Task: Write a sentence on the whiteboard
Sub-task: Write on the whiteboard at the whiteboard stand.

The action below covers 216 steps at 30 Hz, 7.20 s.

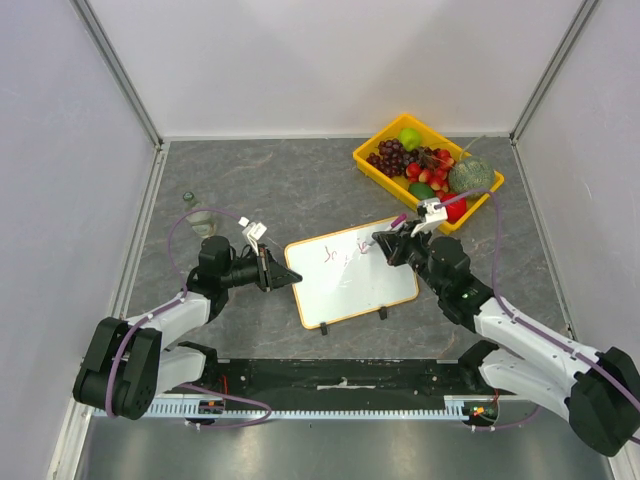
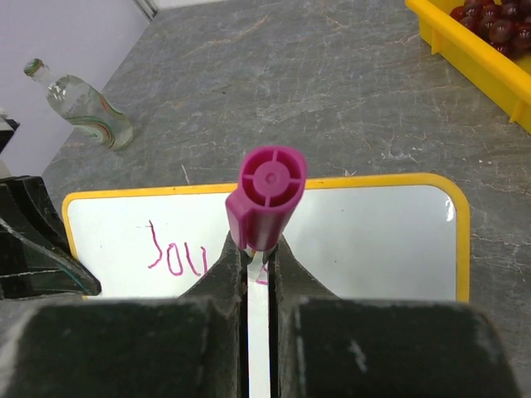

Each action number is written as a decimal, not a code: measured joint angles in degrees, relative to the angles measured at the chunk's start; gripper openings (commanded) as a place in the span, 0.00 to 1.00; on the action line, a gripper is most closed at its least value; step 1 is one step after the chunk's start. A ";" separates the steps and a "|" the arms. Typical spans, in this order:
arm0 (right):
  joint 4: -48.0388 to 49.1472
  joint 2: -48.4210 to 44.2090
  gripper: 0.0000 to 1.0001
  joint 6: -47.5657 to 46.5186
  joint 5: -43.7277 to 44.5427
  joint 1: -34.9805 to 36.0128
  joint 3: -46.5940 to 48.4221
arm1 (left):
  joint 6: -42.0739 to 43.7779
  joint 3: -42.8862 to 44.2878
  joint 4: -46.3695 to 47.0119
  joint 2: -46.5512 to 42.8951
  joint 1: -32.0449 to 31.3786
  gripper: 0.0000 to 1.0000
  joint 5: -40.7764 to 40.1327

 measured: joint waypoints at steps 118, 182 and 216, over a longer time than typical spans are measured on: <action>-0.90 -9.68 0.00 0.31 -5.07 11.30 -4.59 | -3.69 -2.78 8.11 7.04 -0.02 0.21 1.46; 12.74 11.67 0.00 -2.62 15.85 24.06 -1.36 | -5.14 0.92 10.12 12.57 -0.02 0.02 6.88; 5.68 5.97 0.00 -1.81 16.68 24.06 -1.14 | -5.14 1.01 10.19 12.81 0.00 0.02 7.15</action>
